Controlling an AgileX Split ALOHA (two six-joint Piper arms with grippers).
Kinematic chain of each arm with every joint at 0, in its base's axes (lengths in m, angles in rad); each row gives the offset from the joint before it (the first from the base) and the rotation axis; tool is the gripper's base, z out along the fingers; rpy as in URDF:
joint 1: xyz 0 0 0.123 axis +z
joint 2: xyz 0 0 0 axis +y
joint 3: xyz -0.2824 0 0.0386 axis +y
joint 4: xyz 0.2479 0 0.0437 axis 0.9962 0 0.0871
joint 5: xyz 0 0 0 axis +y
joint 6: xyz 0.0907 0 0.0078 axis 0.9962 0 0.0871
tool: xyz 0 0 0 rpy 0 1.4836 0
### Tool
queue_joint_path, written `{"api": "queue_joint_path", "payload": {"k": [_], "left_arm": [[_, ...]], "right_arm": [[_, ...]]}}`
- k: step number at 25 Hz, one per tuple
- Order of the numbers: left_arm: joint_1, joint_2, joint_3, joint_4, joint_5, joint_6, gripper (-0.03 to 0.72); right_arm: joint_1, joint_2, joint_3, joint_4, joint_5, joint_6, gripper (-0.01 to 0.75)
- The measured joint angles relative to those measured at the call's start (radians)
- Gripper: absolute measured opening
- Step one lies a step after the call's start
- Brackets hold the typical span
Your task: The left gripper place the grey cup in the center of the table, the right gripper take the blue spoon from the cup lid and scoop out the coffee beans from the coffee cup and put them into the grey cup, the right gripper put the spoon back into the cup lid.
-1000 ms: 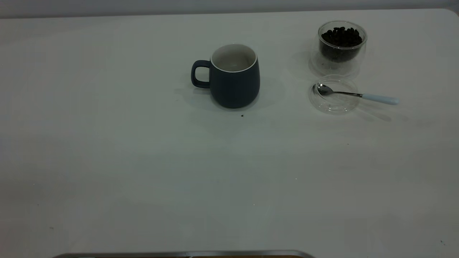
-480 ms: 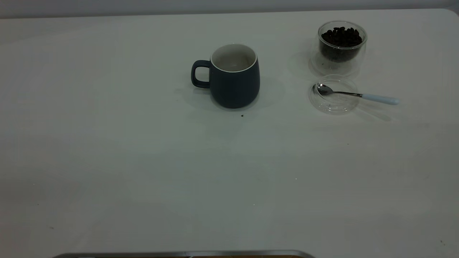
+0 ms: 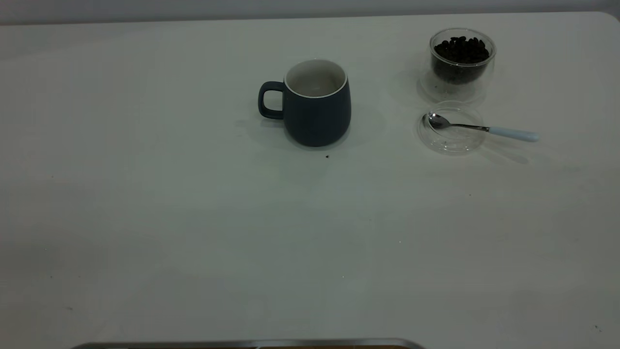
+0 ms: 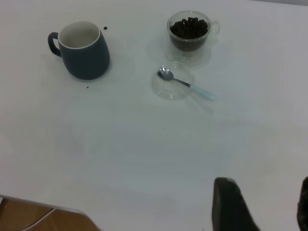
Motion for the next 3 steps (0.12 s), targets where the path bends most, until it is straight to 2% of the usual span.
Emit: {"api": "queue_joint_path", "payload": {"k": [3], "left_arm": [[0.0,0.0,0.0,0.0,0.0,0.0,0.337]], "right_arm": [[0.0,0.0,0.0,0.0,0.0,0.0,0.349]]}}
